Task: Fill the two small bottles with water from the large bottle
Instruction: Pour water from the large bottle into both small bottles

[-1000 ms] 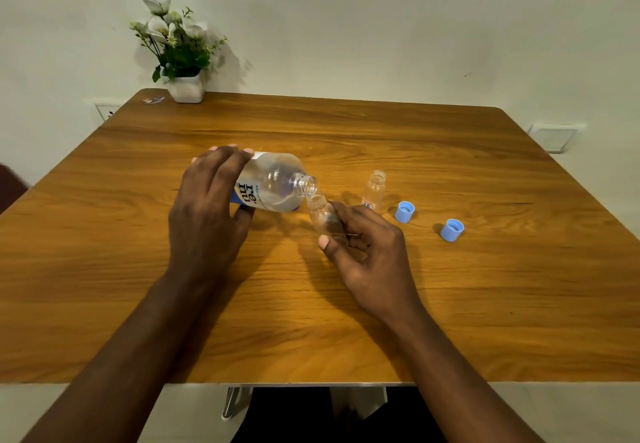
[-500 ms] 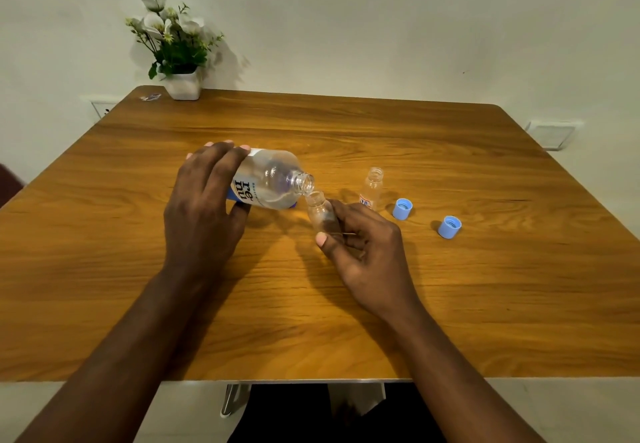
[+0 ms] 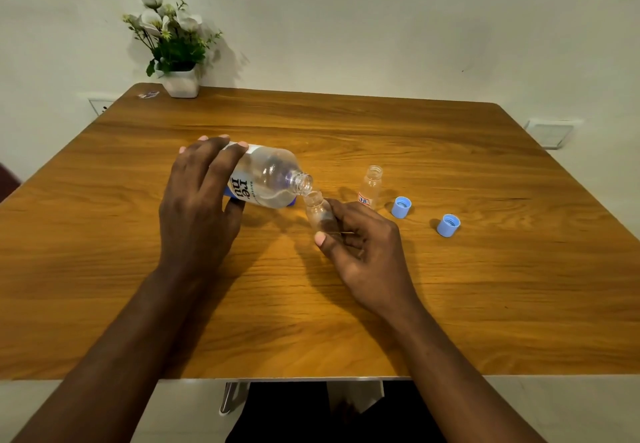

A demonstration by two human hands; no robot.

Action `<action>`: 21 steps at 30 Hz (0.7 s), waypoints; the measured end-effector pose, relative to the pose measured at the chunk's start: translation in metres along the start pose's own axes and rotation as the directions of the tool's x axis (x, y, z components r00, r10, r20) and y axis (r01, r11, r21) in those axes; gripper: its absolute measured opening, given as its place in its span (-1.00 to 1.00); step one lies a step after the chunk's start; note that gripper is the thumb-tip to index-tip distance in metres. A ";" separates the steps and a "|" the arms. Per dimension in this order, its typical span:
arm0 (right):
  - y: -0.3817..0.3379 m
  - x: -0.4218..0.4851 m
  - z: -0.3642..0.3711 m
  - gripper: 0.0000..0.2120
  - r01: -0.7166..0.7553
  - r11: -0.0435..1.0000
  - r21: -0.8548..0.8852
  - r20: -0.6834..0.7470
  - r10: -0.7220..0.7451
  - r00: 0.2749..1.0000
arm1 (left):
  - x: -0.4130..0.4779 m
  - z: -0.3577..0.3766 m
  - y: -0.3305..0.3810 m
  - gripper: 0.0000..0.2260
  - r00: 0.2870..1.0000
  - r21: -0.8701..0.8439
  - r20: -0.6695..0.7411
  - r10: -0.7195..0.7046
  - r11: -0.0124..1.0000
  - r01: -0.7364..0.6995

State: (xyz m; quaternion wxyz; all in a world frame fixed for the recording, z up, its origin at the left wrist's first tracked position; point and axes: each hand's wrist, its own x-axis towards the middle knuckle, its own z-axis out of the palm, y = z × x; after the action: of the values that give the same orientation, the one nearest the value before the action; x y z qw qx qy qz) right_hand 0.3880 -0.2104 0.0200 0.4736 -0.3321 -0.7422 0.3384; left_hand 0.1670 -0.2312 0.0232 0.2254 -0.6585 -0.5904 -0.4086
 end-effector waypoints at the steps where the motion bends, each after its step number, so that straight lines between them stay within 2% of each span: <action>1: 0.000 0.000 0.000 -0.65 0.000 1.000 -0.001 0.002 0.000 1.000 | 0.000 0.000 0.000 -0.42 1.000 0.002 -0.002 0.001 1.000 -0.001; 21: -0.002 0.001 -0.001 -0.64 0.002 1.000 -0.013 0.011 -0.002 1.000 | 0.001 -0.003 0.000 -0.44 1.000 0.024 -0.016 0.004 1.000 -0.004</action>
State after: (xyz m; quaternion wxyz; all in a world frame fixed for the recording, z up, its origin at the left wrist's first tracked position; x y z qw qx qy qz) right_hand 0.3882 -0.2110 0.0222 0.4677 -0.3325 -0.7473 0.3351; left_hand 0.1659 -0.2326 0.0252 0.2388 -0.6536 -0.5921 -0.4063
